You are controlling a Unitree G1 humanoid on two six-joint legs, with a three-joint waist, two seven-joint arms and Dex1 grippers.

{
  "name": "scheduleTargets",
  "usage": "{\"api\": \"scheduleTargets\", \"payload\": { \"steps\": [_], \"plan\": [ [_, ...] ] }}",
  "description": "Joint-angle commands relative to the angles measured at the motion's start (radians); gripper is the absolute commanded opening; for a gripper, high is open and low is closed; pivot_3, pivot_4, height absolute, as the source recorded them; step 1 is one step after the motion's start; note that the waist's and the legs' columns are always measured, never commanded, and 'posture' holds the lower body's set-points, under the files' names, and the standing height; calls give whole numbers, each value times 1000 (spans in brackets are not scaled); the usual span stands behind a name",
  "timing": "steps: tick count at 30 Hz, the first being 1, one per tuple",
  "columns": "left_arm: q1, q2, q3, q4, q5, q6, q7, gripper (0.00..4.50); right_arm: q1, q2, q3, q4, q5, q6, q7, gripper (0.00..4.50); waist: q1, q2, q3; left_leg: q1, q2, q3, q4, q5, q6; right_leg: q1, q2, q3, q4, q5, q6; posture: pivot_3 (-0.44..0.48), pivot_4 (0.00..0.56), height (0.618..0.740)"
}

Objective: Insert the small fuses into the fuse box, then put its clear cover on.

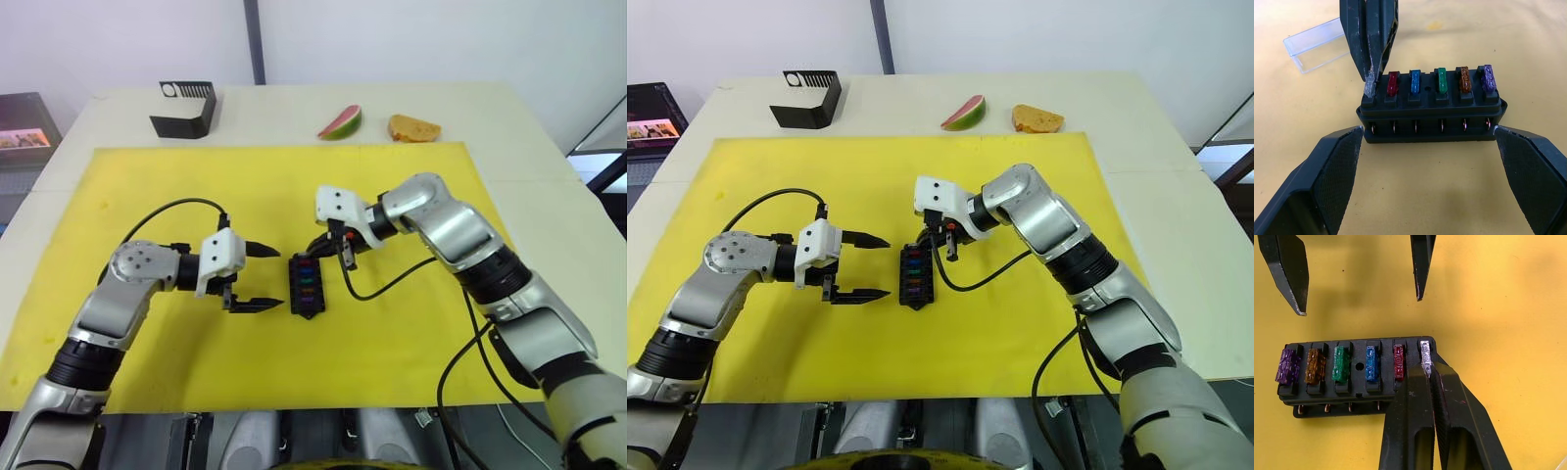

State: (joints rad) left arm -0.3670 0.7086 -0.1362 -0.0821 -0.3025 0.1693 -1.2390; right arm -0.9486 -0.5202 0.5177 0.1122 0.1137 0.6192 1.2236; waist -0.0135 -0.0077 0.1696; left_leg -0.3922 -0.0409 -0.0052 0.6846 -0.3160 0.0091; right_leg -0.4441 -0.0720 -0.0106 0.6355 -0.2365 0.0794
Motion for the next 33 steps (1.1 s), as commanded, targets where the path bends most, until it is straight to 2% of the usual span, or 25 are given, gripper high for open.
{"api": "scheduleTargets", "payload": {
  "steps": [1, 19, 22, 24, 33],
  "plan": [
    [-7, 11, 8, -30, -2, -4, -2, 4470, 15, 4, 10, -9, -22, -7, 5, 0, 0, 0, 0, 0, 0, 0, 0, 0, 0, 0, 0, 0, 0, 0, 0, 0, 150, 740],
    [-10, 7, 3, -23, 11, -9, -1, 4470, -19, 25, -23, -19, -6, 71, 13, 0, 0, 0, 0, 1, 0, 0, 0, 0, 0, 0, 0, 0, 0, 0, 0, 0, 150, 740],
    [-10, 7, 1, -22, 15, -12, -1, 4500, -27, 27, -27, -24, -5, 79, 15, 949, 0, 0, 0, 1, 0, 0, 0, 0, 0, 0, 0, 0, 0, 0, 0, 0, 150, 740],
    [-9, 7, 1, -22, 15, -13, -1, 4500, -32, 25, -31, -32, -6, 80, 16, 1859, 0, 0, 0, 1, 0, 0, 0, 0, 0, 0, 0, 0, 1, 0, 0, 0, 150, 740],
    [-7, 9, 1, -21, 19, -19, -1, 4500, -59, 29, -71, -45, 16, 100, 9, 1859, 0, 0, 0, 1, 0, 0, 0, 0, 0, 0, 0, 0, 1, 0, 0, 0, 150, 740]
  ]
}}
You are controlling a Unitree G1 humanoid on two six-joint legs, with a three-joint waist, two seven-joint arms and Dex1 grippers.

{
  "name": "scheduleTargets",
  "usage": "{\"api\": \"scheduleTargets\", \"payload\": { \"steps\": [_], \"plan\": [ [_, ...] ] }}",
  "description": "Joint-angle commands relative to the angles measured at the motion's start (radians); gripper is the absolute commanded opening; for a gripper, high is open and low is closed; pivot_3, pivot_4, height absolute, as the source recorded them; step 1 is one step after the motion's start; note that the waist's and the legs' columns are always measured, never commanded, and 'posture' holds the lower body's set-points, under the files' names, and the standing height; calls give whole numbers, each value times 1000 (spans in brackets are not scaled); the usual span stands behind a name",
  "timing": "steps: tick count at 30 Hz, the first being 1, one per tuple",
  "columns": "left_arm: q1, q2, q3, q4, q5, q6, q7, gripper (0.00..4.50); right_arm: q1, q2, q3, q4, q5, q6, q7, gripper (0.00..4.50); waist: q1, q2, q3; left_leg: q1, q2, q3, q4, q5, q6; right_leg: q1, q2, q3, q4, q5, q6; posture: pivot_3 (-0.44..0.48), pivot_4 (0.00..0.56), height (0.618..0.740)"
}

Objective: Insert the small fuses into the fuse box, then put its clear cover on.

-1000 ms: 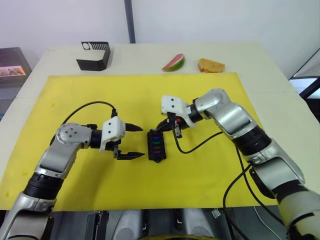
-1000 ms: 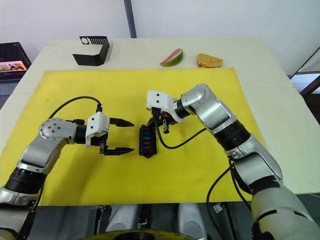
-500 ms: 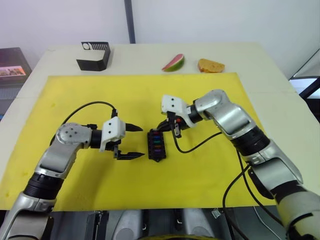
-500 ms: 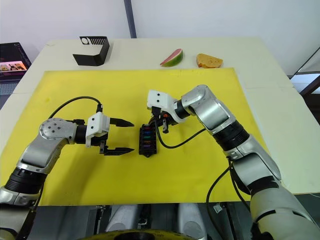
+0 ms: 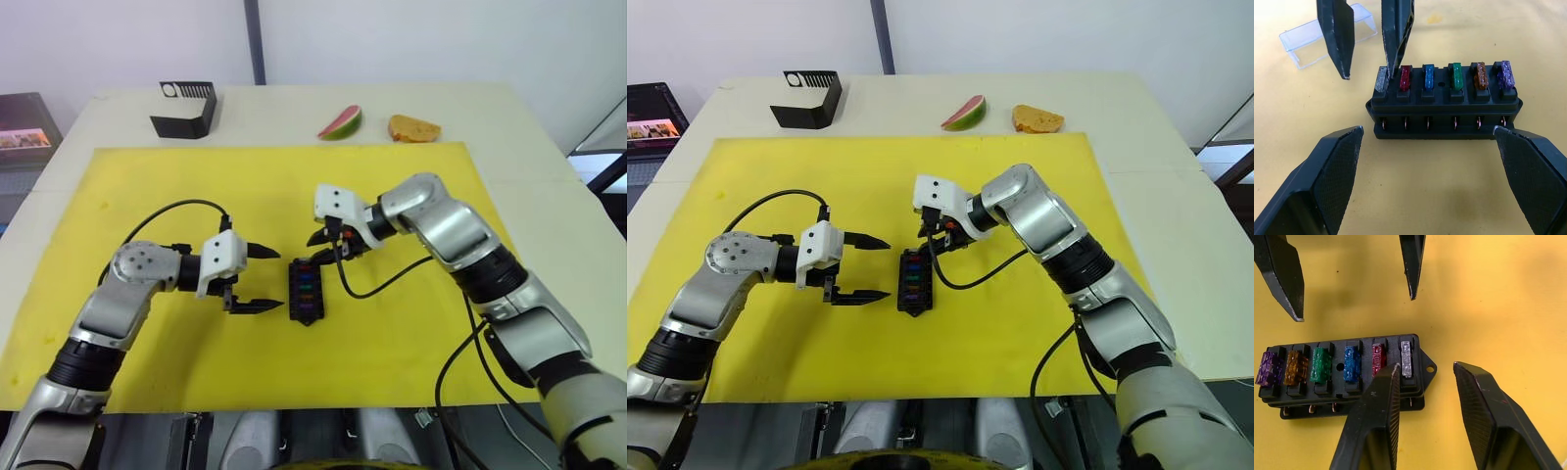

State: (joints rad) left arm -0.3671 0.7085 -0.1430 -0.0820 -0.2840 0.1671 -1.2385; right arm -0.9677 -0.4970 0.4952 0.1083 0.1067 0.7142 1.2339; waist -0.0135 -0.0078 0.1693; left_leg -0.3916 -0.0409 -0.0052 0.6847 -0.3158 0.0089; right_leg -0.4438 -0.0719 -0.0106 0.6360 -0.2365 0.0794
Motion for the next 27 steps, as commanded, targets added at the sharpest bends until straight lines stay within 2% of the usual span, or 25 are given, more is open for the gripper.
{"api": "scheduleTargets", "payload": {
  "steps": [1, 7, 10, 12, 27],
  "plan": [
    [-8, 9, 8, -19, 2, -17, -2, 4500, -45, 5, -58, -42, 32, 11, 0, 1859, 0, 0, 0, 0, 0, 0, 0, 0, 0, 0, 0, 0, 0, 0, 0, 0, 150, 740],
    [-13, 9, 11, -10, 4, -22, -3, 4500, -49, -1, -99, -70, 83, 35, 7, 1859, 0, 0, 0, 0, 0, 0, 0, 0, 0, 0, 0, 0, 0, 0, 0, 0, 150, 740],
    [-15, 7, 14, -5, 7, -23, -2, 4500, 13, 15, -132, -115, 112, -3, -20, 1029, 0, 0, 0, 0, 0, 0, 0, 0, 0, 0, 0, 0, 0, 0, 0, 0, 150, 740],
    [-16, 6, 15, -5, 6, -21, -1, 4500, 60, 22, -136, -128, 111, -32, -42, 19, 1, 0, 0, 0, 0, 0, 0, 0, 0, 0, 0, 0, 0, 0, 0, 0, 150, 740],
    [-11, 7, 17, -15, 2, -10, 4, 4500, 177, 17, -94, -94, 63, -121, -89, 19, 0, 0, 0, 0, 0, 0, 0, 0, 0, 0, 0, 0, 0, 0, 0, 0, 150, 740]
  ]
}}
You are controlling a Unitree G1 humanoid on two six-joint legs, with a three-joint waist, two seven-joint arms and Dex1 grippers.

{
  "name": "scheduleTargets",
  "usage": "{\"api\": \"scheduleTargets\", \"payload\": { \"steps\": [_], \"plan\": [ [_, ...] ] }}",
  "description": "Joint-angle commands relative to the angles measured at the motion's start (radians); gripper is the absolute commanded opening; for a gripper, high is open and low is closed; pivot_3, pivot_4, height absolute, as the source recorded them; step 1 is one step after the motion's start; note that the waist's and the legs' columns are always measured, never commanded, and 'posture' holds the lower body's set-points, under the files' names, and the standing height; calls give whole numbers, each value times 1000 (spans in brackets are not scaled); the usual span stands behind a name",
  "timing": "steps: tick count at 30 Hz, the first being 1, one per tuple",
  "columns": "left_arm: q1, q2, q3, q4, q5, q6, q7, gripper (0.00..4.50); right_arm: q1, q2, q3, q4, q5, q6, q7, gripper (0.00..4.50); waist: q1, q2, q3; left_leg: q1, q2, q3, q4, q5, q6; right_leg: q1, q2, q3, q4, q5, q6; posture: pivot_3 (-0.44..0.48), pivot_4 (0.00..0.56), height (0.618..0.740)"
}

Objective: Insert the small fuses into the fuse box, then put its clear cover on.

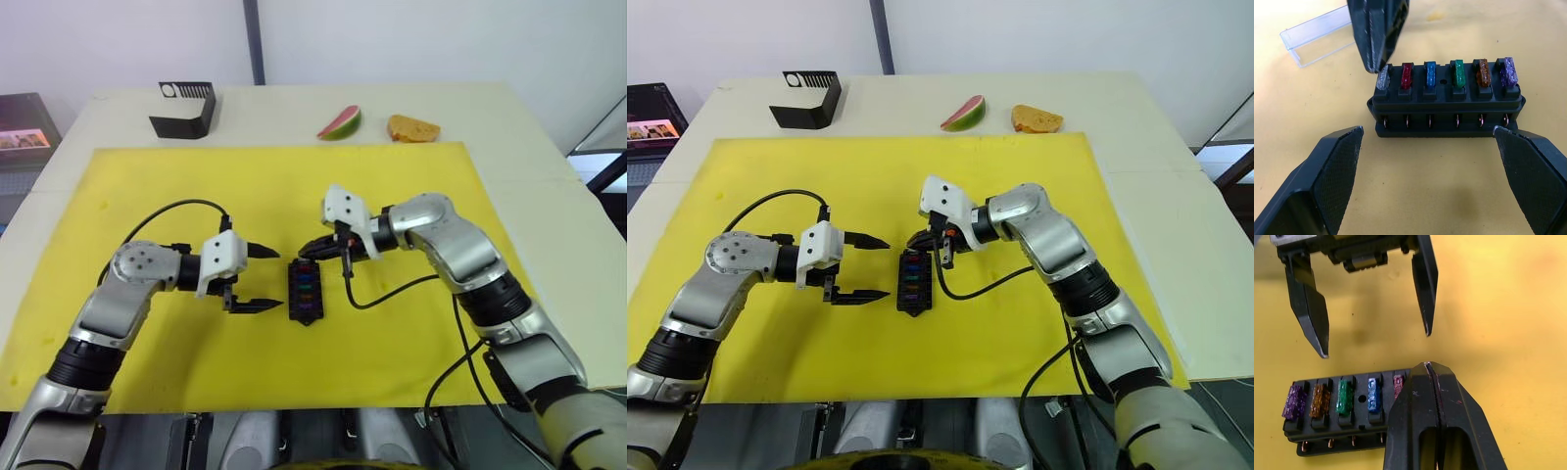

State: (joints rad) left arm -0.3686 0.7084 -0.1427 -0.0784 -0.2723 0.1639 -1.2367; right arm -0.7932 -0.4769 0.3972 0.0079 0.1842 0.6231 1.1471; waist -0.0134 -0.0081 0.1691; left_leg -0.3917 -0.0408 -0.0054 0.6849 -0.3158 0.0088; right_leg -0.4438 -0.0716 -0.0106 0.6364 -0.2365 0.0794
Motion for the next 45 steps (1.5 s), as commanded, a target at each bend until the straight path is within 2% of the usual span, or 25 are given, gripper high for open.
{"api": "scheduleTargets", "payload": {
  "steps": [1, 15, 23, 27, 32, 35, 38, 44, 45],
  "plan": [
    [-9, 7, 17, -20, -10, -7, 3, 4500, 6, -4, 11, 19, -24, -35, -3, 19, 0, 0, 0, 0, 0, 0, 0, 0, 0, 0, 0, 0, 0, 0, 0, 0, 150, 740],
    [8, 15, 18, -36, -5, -6, 8, 4500, 28, -36, 51, 49, -62, -66, 27, 19, 2, 0, 0, 1, 0, 0, 0, 0, 0, 1, 0, 0, 0, 0, 0, 0, 150, 740],
    [15, 23, 36, -55, -25, 20, 11, 4500, -23, -8, -56, -32, 49, 31, 11, 19, 1, 0, 0, 1, 0, 0, 0, 0, 0, 1, 0, 0, 0, 0, 0, 0, 150, 740],
    [40, 41, 94, -107, -86, 97, 34, 4500, -20, -23, -153, -140, 140, 101, -7, 19, 1, 0, 0, 0, 0, 0, 0, 0, 0, 1, 0, 0, 0, 0, 0, 0, 150, 740],
    [112, 116, 218, -190, -176, 214, 56, 4500, 95, -162, -235, -250, 125, 1, -1, 19, 4, 0, 0, 0, 0, -1, 0, -1, 1, 1, 0, 0, -1, 0, 0, 0, 150, 740],
    [209, 203, 328, -247, -230, 283, 38, 4500, 200, -352, -319, -296, 134, -22, 79, 19, 4, 0, 0, 0, 0, -1, 0, -2, 4, 2, -1, 0, -2, 0, 0, 0, 150, 740],
    [303, 259, 408, -291, -259, 324, 29, 4500, 288, -488, -421, -312, 194, 0, 137, 1237, 3, 0, 0, 0, 0, -1, 0, -4, 6, 2, -1, 0, -3, 0, 0, 0, 150, 740],
    [449, 321, 542, -342, -309, 386, 2, 4500, 415, -645, -590, -262, 214, -14, 155, 4226, 3, 1, 0, 3, 2, -1, -1, -4, 7, 4, 0, 0, -2, 0, 0, 0, 150, 740],
    [453, 326, 548, -345, -315, 391, 4, 4500, 426, -656, -599, -253, 214, -22, 154, 4431, 3, 1, 0, 3, 2, -1, -1, -4, 7, 4, -1, 0, -2, 0, 0, 0, 150, 740]
  ]
}}
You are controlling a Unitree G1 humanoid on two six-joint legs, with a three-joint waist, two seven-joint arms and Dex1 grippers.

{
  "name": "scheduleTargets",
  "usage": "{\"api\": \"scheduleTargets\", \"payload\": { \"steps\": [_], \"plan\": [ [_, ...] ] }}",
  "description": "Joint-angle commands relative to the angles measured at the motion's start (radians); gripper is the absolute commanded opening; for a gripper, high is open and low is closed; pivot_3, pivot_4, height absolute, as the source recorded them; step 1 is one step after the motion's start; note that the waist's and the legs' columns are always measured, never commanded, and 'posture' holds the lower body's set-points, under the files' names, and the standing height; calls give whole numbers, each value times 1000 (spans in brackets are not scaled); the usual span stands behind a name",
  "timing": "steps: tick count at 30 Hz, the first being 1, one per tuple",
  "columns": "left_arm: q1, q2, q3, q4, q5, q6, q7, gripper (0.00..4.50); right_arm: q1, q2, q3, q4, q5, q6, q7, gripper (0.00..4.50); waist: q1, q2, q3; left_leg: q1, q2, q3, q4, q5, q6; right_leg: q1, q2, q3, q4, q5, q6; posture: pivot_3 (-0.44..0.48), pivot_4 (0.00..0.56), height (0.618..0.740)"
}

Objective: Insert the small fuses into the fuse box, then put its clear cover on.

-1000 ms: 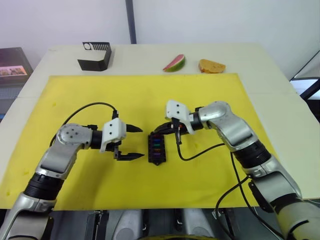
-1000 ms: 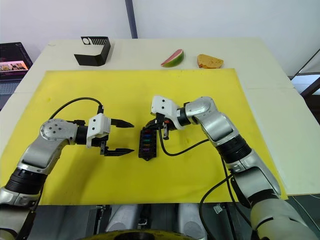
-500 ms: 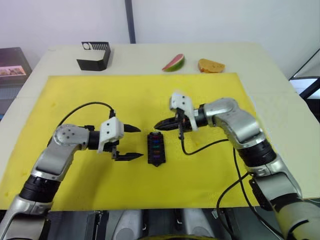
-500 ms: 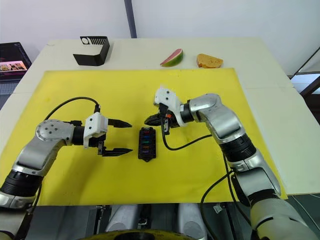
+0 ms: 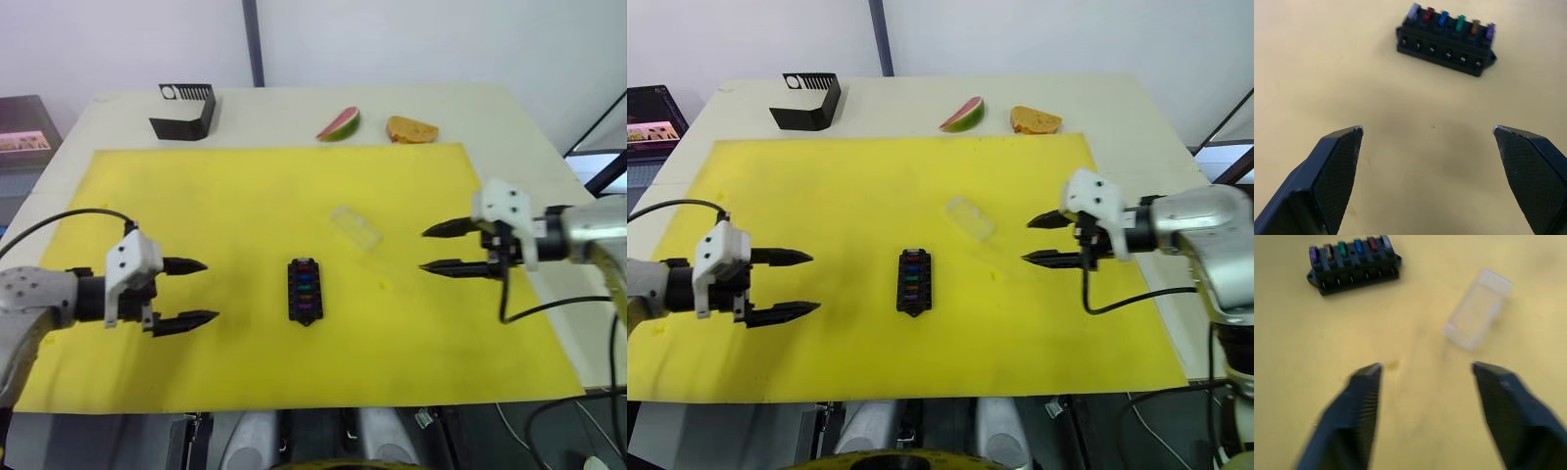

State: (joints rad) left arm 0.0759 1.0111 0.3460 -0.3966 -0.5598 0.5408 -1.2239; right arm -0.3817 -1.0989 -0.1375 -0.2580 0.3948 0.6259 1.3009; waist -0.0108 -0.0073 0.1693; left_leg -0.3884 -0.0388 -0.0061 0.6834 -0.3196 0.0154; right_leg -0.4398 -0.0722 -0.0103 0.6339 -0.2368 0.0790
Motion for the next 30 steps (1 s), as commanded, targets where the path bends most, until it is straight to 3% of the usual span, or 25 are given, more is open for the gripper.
{"api": "scheduleTargets", "payload": {
  "steps": [1, 7, 12, 16, 22, 30],
  "plan": [
    [13, 30, 68, -20, -30, 17, -11, 4500, 33, -44, -75, 18, 3, -30, -3, 4431, 2, 0, 0, 0, 0, 0, 0, 0, 0, 0, 0, 0, 0, 0, 0, 0, 150, 740],
    [-12, 33, 43, 10, -13, 1, -1, 4500, 37, 21, -19, -43, -2, 5, -126, 4431, -1, 0, 0, 0, 0, 0, 0, 0, 0, 0, 0, 0, 0, 0, 0, 0, 150, 740],
    [-60, -13, -20, -49, -25, 9, 67, 4500, -178, 214, 200, -51, -56, 240, -346, 4431, -3, 0, 0, 0, 0, 0, 0, 0, -1, -1, 0, 0, 0, 0, 0, 0, 150, 740],
    [-153, -74, -142, -77, -19, 14, 112, 4500, -373, 380, 337, 95, -118, 380, -465, 4431, 11, 0, 0, -3, 0, 0, 0, 3, -6, -3, 0, 0, 0, 0, 0, 0, 150, 740],
    [-208, -122, -257, -39, 57, -53, 131, 4500, -524, 498, 441, 300, -164, 438, -504, 4431, 3, 0, 0, -3, -2, 0, 1, 4, -7, -3, 0, 1, 0, 0, 0, 0, 150, 740],
    [-168, -133, -267, -62, 76, -75, 157, 4500, -564, 563, 483, 411, -203, 457, -529, 4431, -4, 0, 0, -3, -2, 1, 1, 4, -7, -4, 0, 1, 1, 0, 0, 0, 150, 740]
  ]
}}
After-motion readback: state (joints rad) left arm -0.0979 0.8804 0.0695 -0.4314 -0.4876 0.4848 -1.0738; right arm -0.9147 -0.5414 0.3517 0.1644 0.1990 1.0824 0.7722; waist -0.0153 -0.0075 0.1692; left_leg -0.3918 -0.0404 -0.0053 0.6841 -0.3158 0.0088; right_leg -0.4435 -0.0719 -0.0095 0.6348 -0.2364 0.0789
